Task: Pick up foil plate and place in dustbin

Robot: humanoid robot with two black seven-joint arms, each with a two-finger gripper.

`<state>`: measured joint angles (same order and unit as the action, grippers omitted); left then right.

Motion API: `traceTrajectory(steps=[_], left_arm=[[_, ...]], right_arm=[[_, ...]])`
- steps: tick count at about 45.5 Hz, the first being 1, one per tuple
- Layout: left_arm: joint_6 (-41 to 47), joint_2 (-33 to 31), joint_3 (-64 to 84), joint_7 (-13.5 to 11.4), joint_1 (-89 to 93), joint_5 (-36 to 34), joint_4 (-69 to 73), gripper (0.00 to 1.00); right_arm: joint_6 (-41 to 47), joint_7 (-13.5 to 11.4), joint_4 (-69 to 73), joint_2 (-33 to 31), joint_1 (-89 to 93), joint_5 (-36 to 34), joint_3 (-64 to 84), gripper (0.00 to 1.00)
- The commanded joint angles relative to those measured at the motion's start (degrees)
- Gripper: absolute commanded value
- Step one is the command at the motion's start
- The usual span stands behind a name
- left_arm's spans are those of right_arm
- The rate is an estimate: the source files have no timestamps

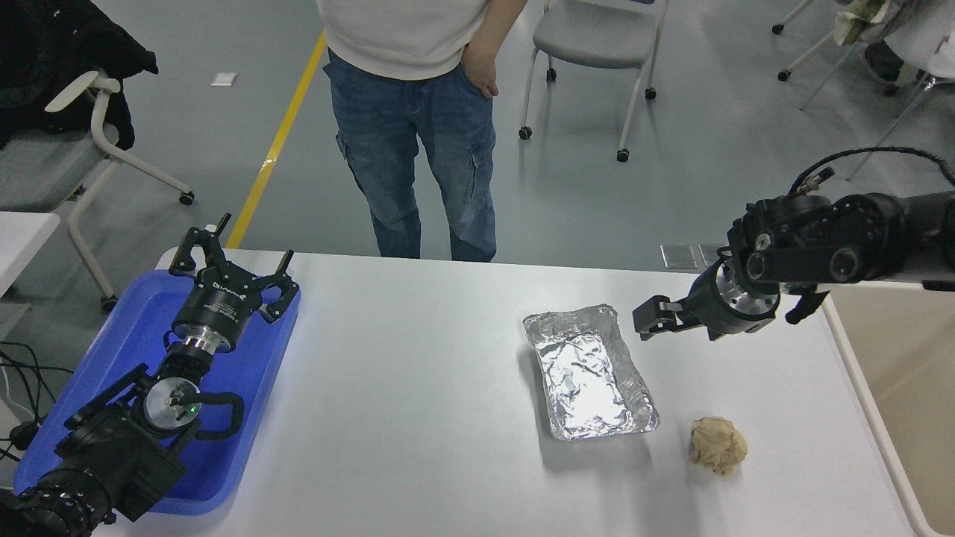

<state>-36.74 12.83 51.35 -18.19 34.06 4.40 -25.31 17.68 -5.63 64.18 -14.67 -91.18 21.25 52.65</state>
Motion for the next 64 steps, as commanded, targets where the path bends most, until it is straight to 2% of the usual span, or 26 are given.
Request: traceTrajectory(steps=[1, 21, 32, 43, 44, 47, 50, 53, 57, 60, 64], left_arm=[[0.0, 0.0, -0.03, 0.0, 0.04, 0.0, 0.0, 1.0], [0.0, 0.0, -0.03, 0.0, 0.04, 0.0, 0.0, 1.0], [0.0, 0.0, -0.03, 0.0, 0.04, 0.0, 0.0, 1.0], [0.0, 0.0, -0.03, 0.0, 0.04, 0.0, 0.0, 1.0], [0.0, 0.0, -0.03, 0.0, 0.04, 0.0, 0.0, 1.0], [0.0, 0.0, -0.03, 0.0, 0.04, 0.0, 0.0, 1.0], [0.0, 0.0, -0.03, 0.0, 0.04, 0.0, 0.0, 1.0], [0.0, 0.0, -0.03, 0.0, 0.04, 0.0, 0.0, 1.0], [0.0, 0.0, -0.03, 0.0, 0.04, 0.0, 0.0, 1.0], [0.0, 0.0, -0.03, 0.0, 0.04, 0.0, 0.0, 1.0], [0.0, 0.0, -0.03, 0.0, 0.04, 0.0, 0.0, 1.0]], right_arm=[[-2.91, 0.01, -4.41, 5.44, 7.94, 5.46, -3.08, 1.0], [-6.25, 0.01, -16.63, 8.61, 19.55, 6.7, -3.43, 0.98], [-13.1, 0.01, -17.95, 9.14, 21.92, 6.78, -4.75, 0.98], [-13.46, 0.01, -18.74, 9.14, 22.19, 6.43, -4.75, 0.97], [-13.46, 0.01, -18.74, 9.14, 22.36, 6.52, -4.84, 0.95], [-13.46, 0.01, -18.74, 9.14, 22.54, 6.52, -4.75, 0.81], [-13.46, 0.01, -18.83, 9.14, 22.45, 6.52, -4.84, 0.77], [-13.46, -0.08, -18.74, 9.05, 22.62, 6.34, -4.93, 0.62], [-13.37, -0.08, -18.56, 9.05, 23.07, 6.17, -5.54, 0.52], [-13.2, -0.08, -18.3, 9.05, 23.41, 5.82, -6.24, 0.36], [-12.93, -0.08, -18.12, 9.05, 23.94, 5.64, -6.51, 0.23]])
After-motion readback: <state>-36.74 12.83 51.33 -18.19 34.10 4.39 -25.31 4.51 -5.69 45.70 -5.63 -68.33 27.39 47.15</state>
